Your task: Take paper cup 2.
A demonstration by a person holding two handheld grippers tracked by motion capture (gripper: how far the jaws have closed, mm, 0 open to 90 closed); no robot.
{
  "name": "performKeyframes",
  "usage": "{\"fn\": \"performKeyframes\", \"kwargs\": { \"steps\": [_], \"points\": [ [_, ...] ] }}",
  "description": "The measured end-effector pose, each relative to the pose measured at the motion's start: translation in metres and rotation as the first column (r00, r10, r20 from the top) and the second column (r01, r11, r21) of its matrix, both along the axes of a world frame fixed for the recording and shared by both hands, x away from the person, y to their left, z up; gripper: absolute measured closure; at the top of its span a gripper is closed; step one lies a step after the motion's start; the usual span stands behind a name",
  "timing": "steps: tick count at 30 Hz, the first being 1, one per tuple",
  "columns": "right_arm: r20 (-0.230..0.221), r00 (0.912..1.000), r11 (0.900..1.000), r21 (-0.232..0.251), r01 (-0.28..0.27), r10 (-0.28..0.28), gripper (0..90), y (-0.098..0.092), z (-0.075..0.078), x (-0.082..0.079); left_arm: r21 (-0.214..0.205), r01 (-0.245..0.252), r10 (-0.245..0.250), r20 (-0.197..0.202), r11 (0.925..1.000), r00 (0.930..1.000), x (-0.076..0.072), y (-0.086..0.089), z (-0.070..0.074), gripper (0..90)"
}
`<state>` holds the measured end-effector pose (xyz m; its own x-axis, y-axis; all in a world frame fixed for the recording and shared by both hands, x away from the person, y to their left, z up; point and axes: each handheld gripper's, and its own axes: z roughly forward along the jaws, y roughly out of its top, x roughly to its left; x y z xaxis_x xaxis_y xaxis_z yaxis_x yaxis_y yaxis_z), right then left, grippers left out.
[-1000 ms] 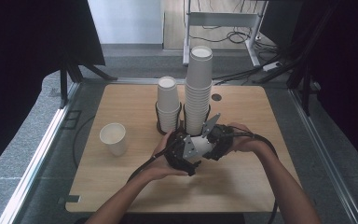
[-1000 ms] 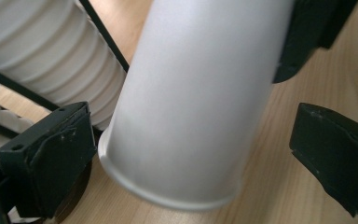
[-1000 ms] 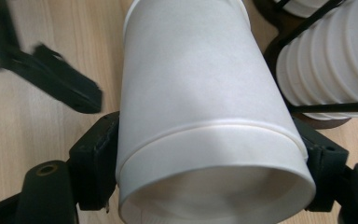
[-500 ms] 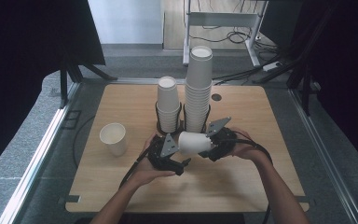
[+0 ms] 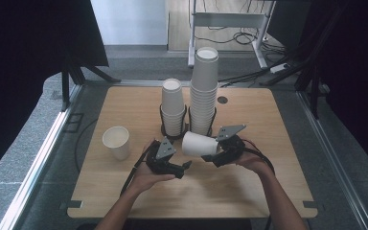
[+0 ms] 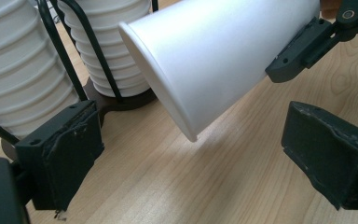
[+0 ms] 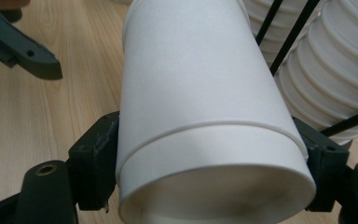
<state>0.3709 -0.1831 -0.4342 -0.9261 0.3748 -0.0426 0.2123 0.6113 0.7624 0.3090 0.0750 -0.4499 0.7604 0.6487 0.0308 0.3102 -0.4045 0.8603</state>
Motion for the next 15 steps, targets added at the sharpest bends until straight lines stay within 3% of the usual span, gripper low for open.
{"fn": "performKeyframes", "kwargs": {
  "steps": [6,11,15],
  "points": [
    [-0.005,0.9982,0.9937,0.095,0.06,-0.06,21.7,-0.001,-0.004,-0.004,-0.014,-0.017,0.017,-0.008,0.9998,0.9998,0.0,0.003,0.001,5.3],
    [-0.013,0.9938,0.9788,0.172,0.111,-0.11,21.7,-0.002,-0.008,-0.008,-0.037,-0.027,0.027,-0.017,0.9989,0.9995,0.0,0.006,0.001,5.5],
    [0.011,0.9906,0.9664,0.221,0.131,-0.137,21.8,-0.002,-0.012,-0.012,-0.042,-0.032,0.031,-0.021,0.9986,0.9993,0.001,0.007,0.0,5.5]
  ]
}}
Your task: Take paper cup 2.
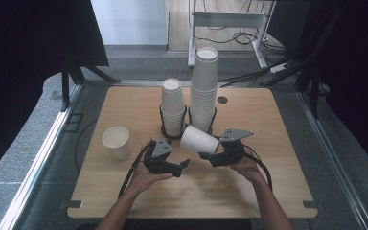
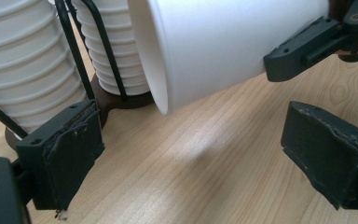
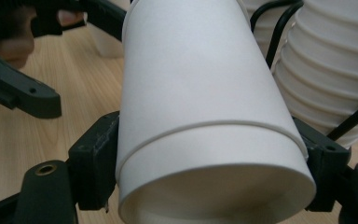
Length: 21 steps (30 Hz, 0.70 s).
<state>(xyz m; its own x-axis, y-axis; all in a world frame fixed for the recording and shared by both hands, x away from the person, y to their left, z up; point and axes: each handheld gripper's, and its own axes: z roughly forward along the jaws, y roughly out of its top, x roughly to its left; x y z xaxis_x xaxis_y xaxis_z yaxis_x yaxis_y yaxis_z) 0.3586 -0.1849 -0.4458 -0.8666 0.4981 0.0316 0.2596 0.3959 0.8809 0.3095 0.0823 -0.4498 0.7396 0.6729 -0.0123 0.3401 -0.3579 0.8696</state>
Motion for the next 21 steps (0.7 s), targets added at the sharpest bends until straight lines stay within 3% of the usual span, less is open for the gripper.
{"fn": "performKeyframes", "kwargs": {
  "steps": [6,12,18,21],
  "points": [
    [0.026,0.9984,0.9952,0.085,0.048,-0.051,21.7,0.0,-0.005,-0.008,-0.033,-0.011,0.01,-0.019,0.9994,0.9998,0.001,0.003,-0.001,5.8],
    [0.041,0.9966,0.9881,0.139,0.066,-0.072,21.7,0.0,-0.011,-0.017,-0.046,-0.015,0.014,-0.028,0.9988,0.9995,0.001,0.004,-0.002,6.2],
    [0.052,0.9942,0.9646,0.252,0.078,-0.094,21.7,-0.003,-0.012,-0.025,-0.074,-0.022,0.019,-0.043,0.997,0.9989,0.001,0.006,-0.003,6.3],
    [0.073,0.9934,0.9604,0.271,0.066,-0.089,21.7,-0.002,-0.01,-0.028,-0.09,-0.025,0.021,-0.05,0.9956,0.9985,0.001,0.007,-0.003,6.3]
  ]
}}
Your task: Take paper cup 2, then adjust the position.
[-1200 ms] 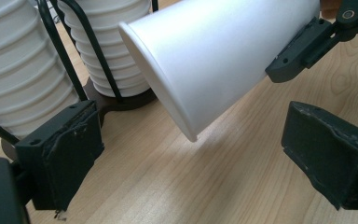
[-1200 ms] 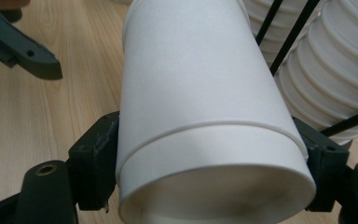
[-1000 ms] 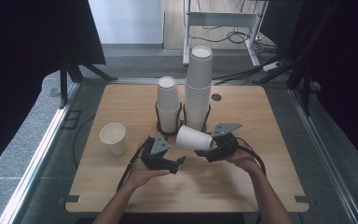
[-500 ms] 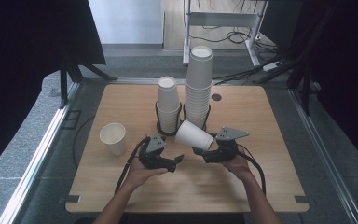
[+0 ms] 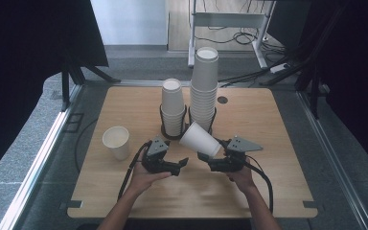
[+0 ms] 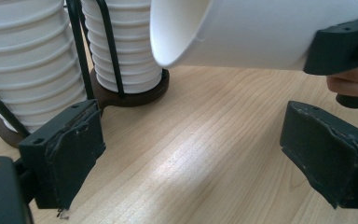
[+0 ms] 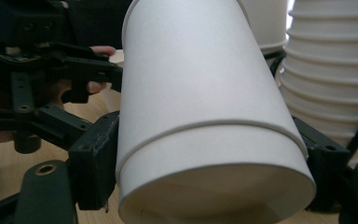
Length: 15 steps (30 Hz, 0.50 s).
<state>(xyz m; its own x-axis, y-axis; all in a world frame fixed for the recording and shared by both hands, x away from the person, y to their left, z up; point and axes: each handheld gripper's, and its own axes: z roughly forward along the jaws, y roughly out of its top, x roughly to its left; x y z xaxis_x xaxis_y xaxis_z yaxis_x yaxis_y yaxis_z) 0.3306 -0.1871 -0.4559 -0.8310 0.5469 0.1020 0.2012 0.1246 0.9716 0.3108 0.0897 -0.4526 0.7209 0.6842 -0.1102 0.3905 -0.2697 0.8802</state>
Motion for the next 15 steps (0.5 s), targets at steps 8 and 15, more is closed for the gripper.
{"fn": "performKeyframes", "kwargs": {
  "steps": [8,15],
  "points": [
    [0.014,0.9999,0.9999,0.008,0.01,-0.01,21.6,0.0,-0.005,-0.007,-0.013,-0.004,0.004,-0.014,0.9999,0.9999,0.001,0.0,-0.003,6.3],
    [0.014,0.9996,0.9983,0.055,0.022,-0.023,21.6,-0.002,-0.01,-0.01,-0.023,-0.008,0.007,-0.033,0.9997,0.9994,0.001,0.0,-0.007,6.4]
  ]
}}
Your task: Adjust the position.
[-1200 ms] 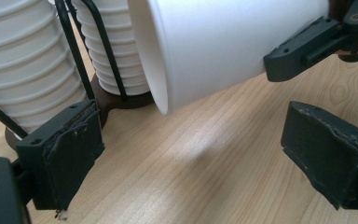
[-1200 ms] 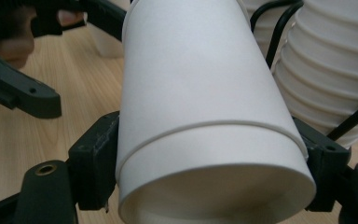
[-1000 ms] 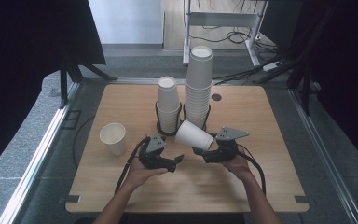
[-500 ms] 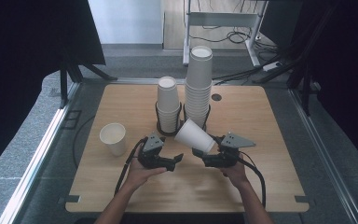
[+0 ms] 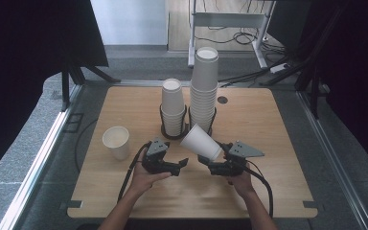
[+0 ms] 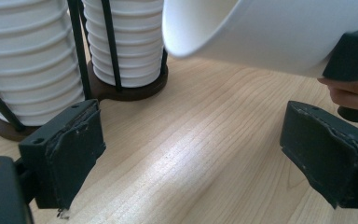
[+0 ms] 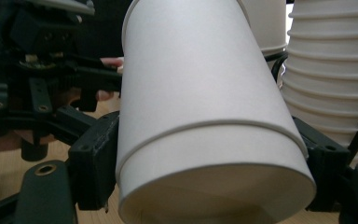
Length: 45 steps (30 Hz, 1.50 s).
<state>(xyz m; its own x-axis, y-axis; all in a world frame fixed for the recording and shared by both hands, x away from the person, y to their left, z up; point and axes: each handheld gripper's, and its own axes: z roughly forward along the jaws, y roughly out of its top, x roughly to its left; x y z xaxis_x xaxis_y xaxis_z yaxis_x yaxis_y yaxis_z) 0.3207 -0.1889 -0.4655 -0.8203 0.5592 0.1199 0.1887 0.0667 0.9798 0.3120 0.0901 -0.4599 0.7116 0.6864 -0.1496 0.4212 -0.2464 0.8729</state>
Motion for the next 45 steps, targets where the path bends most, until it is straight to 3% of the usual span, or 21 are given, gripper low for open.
{"fn": "performKeyframes", "kwargs": {
  "steps": [6,11,15,21,23,27,30,34,37,39,43,45],
  "points": [
    [-0.006,0.9999,0.9993,0.035,0.012,-0.011,21.5,-0.001,-0.003,0.0,-0.023,-0.029,0.028,-0.016,0.9993,0.9995,0.0,0.0,-0.003,7.1],
    [-0.014,0.9998,0.997,0.076,0.012,-0.011,21.5,-0.001,-0.006,-0.001,-0.1,-0.02,0.015,-0.044,0.9948,0.9989,0.001,0.003,-0.002,7.2],
    [-0.006,0.9999,0.9972,0.074,0.01,-0.01,21.5,0.0,-0.007,-0.001,-0.171,-0.004,-0.008,-0.068,0.9853,0.9977,0.002,0.004,-0.001,7.1],
    [0.022,0.9997,0.9972,0.074,0.005,-0.007,21.6,0.005,-0.009,-0.005,-0.288,0.019,-0.055,-0.117,0.9573,0.9916,0.007,0.006,0.002,7.1],
    [0.034,0.9994,0.9977,0.068,-0.001,-0.001,21.7,0.007,-0.009,-0.005,-0.328,0.028,-0.077,-0.139,0.9442,0.9873,0.01,0.006,0.003,7.0],
    [0.047,0.9989,0.998,0.063,-0.003,0.0,21.8,0.009,-0.01,-0.006,-0.379,0.038,-0.109,-0.167,0.9247,0.98,0.015,0.005,0.004,6.0],
    [0.054,0.9985,0.9985,0.055,0.003,-0.006,21.8,0.009,-0.012,-0.006,-0.394,0.042,-0.118,-0.169,0.9181,0.9786,0.019,0.002,0.006,6.0],
    [0.065,0.9979,0.9981,0.062,0.007,-0.011,21.9,0.011,-0.012,-0.006,-0.442,0.06,-0.161,-0.194,0.895,0.9677,0.026,-0.002,0.006,3.8],
    [0.074,0.9971,0.9986,0.052,0.01,-0.014,22.0,0.013,-0.012,-0.006,-0.443,0.061,-0.159,-0.187,0.8944,0.9694,0.029,-0.005,0.007,1.3],
    [0.075,0.9972,0.9984,0.056,0.004,-0.009,22.1,0.014,-0.013,-0.006,-0.458,0.06,-0.165,-0.192,0.8868,0.9674,0.032,-0.006,0.009,0.1],
    [0.076,0.9971,0.9981,0.061,0.003,-0.007,22.2,0.016,-0.013,-0.005,-0.505,0.062,-0.194,-0.215,0.861,0.9571,0.039,-0.008,0.008,0.0],
    [0.082,0.9967,0.9986,0.052,0.002,-0.006,22.2,0.019,-0.013,-0.005,-0.516,0.063,-0.203,-0.219,0.8544,0.9544,0.04,-0.01,0.007,0.0]
  ]
}}
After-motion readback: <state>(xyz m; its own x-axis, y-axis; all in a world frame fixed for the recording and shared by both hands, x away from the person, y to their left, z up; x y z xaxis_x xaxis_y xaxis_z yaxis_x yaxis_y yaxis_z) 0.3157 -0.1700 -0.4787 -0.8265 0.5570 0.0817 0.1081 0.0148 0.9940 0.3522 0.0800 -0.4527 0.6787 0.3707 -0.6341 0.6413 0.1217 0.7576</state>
